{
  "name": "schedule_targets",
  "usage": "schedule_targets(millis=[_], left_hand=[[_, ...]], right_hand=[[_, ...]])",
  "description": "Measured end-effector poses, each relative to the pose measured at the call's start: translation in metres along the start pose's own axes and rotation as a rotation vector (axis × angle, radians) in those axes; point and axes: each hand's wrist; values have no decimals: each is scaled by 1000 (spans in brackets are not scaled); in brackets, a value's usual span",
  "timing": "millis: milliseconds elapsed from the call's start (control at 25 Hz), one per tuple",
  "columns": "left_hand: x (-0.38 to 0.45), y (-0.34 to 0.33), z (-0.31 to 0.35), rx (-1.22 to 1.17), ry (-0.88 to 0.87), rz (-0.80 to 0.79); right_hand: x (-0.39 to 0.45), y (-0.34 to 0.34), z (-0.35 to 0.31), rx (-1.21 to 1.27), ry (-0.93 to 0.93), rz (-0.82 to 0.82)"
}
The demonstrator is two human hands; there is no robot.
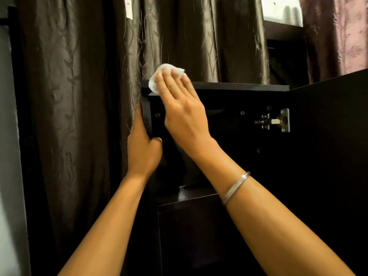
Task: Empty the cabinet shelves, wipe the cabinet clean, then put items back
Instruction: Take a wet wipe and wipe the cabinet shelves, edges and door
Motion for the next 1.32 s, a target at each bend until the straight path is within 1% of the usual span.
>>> schedule_targets(millis=[80, 160, 280, 400, 480, 600, 640, 680, 800, 920, 1000, 1080, 1160, 1200, 1240, 1280, 1320], left_hand=[[1, 1, -1, 10, 4, -11], [4, -1, -2, 82, 70, 24], [5, -4, -2, 115, 132, 33], [5, -5, -4, 101, 129, 37], [6, -5, -6, 104, 133, 37], [7, -5, -8, 118, 127, 43], [7, -5, -8, 119, 124, 42], [7, -5, -9, 114, 123, 39], [7, -4, -8, 110, 113, 34], [4, -2, -7, 57, 27, 14], [2, 0, -5, 0, -18, -10], [0, 1, -6, -8, -32, -22], [0, -1, -6, 23, 0, -8], [1, -2, -7, 51, 25, 4], [3, -3, -9, 75, 48, 14], [4, -4, -12, 90, 66, 17], [5, -4, -14, 93, 74, 15]], right_hand=[[4, 3, 11, 15, 61, -2], [-8, 15, 48, -50, 6, -30], [-40, 41, 122, -227, -247, -92], [-53, 63, 170, -267, -507, -182], [-50, 63, 170, -266, -625, -226], [-37, 53, 136, -181, -792, -196], [-31, 48, 120, -151, -786, -165], [-26, 43, 101, -136, -735, -140], [-11, 25, 39, -118, -467, -141], [-2, 5, -14, -12, -201, -156], [2, 0, -21, 71, -54, -120], [-3, 1, -2, 125, 142, -83], [-20, 5, 24, 163, 322, -59], [-31, 8, 36, 183, 326, -70], [-45, 11, 44, 215, 222, -86], [-58, 12, 49, 261, 13, -90], [-68, 12, 51, 325, -282, -58]])
Point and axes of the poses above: each hand's wrist, its own x-axis towards the middle knuckle, its own y-axis out of the back of the hand, z = x × y
